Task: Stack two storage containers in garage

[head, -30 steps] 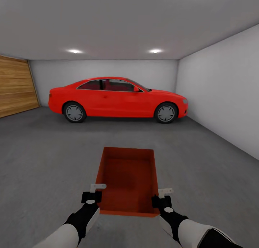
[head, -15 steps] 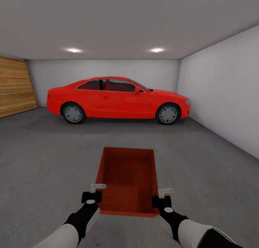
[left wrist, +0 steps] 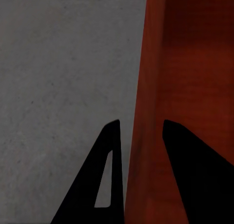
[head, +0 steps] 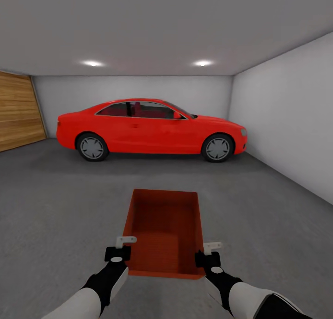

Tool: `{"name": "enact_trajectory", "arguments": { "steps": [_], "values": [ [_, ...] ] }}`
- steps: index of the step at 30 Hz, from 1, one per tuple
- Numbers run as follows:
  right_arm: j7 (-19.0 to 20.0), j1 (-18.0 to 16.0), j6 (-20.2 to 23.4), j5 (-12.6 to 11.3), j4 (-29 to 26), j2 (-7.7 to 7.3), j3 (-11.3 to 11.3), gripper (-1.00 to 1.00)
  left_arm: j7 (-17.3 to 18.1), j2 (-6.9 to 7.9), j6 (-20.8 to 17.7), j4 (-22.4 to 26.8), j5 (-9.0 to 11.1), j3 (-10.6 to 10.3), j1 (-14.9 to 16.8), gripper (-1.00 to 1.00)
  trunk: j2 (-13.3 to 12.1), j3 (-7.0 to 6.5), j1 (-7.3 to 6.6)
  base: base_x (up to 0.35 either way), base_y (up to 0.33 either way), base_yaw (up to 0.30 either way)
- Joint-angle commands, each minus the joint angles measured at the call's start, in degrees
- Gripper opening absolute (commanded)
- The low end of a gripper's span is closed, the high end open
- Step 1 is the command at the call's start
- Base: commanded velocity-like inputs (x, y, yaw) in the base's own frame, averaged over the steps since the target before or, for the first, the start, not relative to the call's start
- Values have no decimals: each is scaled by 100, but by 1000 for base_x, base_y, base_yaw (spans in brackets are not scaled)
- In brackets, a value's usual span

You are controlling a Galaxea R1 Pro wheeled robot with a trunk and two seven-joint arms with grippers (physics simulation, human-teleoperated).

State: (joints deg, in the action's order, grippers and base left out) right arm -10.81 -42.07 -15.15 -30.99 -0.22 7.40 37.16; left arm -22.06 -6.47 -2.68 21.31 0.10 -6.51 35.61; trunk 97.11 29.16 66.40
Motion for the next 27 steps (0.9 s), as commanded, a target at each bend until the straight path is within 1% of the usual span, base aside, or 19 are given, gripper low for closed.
{"name": "enact_trajectory", "arguments": {
  "steps": [1,27],
  "values": [
    [-219,-3,-41,-135,14,2,-7,-100,-53,-57,-31,75,473,103,8,-100,3,6,3,321,0,0],
    [-220,-2,-41,-136,14,-2,-6,-100,-53,-57,-31,49,473,102,8,-100,3,6,3,321,0,0]
  ]
}}
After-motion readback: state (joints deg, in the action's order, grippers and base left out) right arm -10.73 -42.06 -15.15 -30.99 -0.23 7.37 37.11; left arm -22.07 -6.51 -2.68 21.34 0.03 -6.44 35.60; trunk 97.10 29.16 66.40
